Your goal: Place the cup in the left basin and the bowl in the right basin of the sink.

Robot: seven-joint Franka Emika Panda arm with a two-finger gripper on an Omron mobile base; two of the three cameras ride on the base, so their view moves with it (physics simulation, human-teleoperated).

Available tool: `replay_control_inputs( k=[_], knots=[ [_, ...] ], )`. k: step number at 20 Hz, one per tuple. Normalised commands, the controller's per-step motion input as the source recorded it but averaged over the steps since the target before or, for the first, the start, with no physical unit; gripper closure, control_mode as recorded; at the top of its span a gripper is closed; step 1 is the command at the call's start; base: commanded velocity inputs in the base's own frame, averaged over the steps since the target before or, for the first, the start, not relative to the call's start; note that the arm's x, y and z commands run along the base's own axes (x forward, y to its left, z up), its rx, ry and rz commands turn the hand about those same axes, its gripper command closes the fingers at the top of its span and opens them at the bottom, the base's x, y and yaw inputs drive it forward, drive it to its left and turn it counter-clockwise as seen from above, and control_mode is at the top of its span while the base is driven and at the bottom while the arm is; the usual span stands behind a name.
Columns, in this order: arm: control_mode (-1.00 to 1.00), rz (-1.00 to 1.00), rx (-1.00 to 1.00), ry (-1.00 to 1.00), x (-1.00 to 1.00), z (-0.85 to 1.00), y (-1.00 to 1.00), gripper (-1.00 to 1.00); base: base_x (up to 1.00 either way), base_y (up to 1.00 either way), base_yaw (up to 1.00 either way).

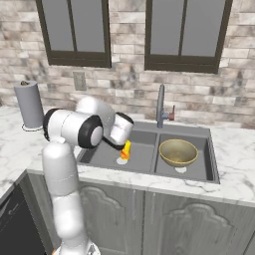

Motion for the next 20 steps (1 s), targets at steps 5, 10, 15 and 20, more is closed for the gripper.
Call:
replay_control_inputs(
  k=[5, 10, 15, 20],
  knots=[
    [-1.00, 0.00, 0.00, 0.00, -0.12, 0.57, -0.08, -1.00, 0.00, 0.00, 0.00],
    [-1.00, 0.00, 0.00, 0.00, -0.01, 0.47, -0.04, -1.00, 0.00, 0.00, 0.00],
    [-1.00, 0.00, 0.00, 0.00, -0.03, 0.44, 0.00, -1.00, 0.00, 0.00, 0.00],
    [-1.00, 0.00, 0.00, 0.00, -0.17, 0.40, 0.00, -1.00, 0.00, 0.00, 0.00]
  ],
)
